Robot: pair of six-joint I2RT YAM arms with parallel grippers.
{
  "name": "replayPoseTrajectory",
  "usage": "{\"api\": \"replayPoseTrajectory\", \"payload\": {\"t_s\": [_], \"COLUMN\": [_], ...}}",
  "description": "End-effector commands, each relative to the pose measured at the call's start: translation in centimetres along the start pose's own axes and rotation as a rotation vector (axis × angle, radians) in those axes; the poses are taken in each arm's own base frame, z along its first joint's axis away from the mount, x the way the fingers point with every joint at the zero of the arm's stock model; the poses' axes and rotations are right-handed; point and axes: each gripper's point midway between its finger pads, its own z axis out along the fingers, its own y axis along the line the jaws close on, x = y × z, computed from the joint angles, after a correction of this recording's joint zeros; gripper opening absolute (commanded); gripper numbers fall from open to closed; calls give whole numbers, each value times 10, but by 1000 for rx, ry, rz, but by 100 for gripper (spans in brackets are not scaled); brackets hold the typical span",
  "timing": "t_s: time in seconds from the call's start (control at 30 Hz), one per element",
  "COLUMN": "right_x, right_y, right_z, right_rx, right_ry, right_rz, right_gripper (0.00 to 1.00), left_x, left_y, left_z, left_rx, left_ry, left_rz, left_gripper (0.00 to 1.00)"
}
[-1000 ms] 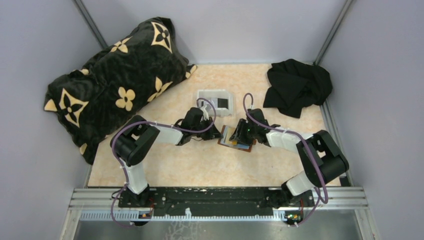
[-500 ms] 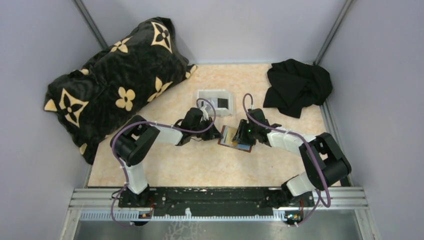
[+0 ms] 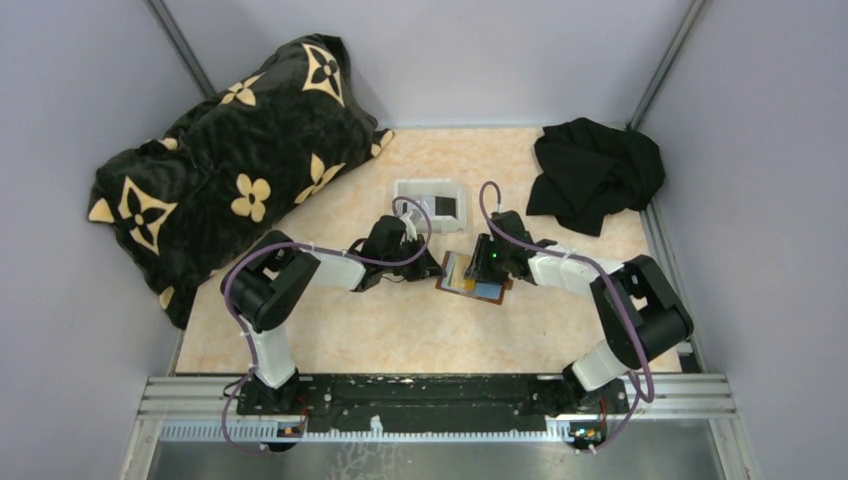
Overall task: Put the credit cards into the card holder
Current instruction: Insert the credit card into the card holder.
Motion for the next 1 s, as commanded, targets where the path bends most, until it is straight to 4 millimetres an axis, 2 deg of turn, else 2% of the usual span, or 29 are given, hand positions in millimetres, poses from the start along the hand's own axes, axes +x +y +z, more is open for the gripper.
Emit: {"api": "replayPoseTrajectory", "payload": {"t_s": [0.0,0.27,0.83,0.97], "right_x": [-12,-9,-3,-6], "right_y": [14,30,48,49], "right_z": [3,8,16,13], "right_rx": [-10,-31,-55,-55], "right_ry": [-30,-17,3,-5], "right_rz": [-35,-54,-72,-84], "right_gripper": [35,34,34,34], "left_x": [12,14,17,20], "left_y": [8,5,-4,1], "left_z": [4,7,11,11], "left_rx": [-20,-11,8,-15], "left_ry": [30,35,46,52], "left_rz": [1,5,14,8], "left_gripper": [6,6,7,6]}}
